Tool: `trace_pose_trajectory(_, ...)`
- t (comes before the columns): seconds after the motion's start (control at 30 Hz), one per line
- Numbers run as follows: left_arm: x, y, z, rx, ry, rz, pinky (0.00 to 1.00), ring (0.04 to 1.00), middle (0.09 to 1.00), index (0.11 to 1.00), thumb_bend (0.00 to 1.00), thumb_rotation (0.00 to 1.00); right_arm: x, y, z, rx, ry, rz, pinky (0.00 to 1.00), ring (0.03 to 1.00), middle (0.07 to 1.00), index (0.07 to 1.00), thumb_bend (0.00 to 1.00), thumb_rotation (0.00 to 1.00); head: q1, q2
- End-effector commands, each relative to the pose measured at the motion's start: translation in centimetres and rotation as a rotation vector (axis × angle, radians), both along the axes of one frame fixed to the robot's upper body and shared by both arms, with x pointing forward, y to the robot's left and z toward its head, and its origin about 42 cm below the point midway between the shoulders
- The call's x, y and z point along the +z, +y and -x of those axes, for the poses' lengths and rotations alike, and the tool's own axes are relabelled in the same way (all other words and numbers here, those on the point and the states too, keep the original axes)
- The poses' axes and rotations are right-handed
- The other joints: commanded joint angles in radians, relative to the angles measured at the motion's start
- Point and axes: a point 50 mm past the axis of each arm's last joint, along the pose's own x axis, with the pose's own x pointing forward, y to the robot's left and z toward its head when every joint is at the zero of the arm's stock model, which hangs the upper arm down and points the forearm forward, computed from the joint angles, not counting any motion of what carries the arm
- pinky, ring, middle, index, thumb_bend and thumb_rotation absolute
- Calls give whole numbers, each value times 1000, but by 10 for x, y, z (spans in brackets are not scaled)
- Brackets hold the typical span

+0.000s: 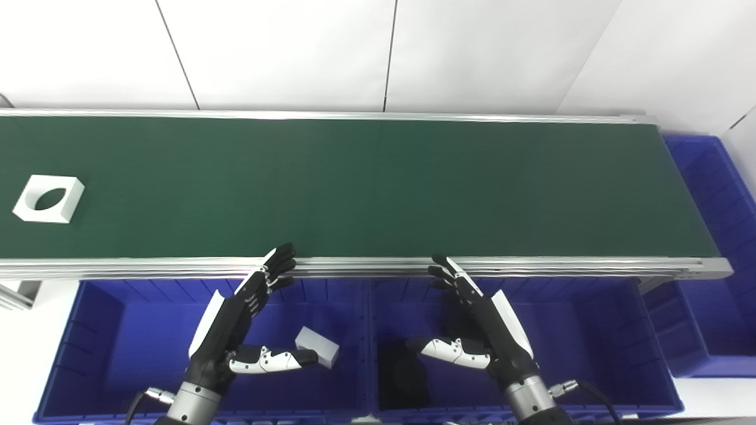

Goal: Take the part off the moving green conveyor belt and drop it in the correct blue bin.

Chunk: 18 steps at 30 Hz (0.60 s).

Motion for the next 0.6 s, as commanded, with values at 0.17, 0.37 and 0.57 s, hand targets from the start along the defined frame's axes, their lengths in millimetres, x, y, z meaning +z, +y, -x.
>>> trace_pose_trajectory(0.17, 8, -4, -4, -16, -64, 8, 834, 906, 925, 922, 865, 286, 11, 0, -3, 20, -73, -17, 798, 844, 890, 936, 774, 464, 4, 0)
trace_pose_trajectory(0.37, 9, -5, -3, -17, -69, 10, 838, 907, 924, 924, 860, 283, 11, 0, -2, 19, -74, -17, 794, 841, 886, 935, 776, 459, 6, 1)
trace_pose_trajectory(0.57, 7, -7, -1, -11, -70, 16, 831, 905, 925, 920, 853, 270, 10, -2, 0, 16, -71, -15, 790, 842, 886, 934, 778, 464, 92, -25)
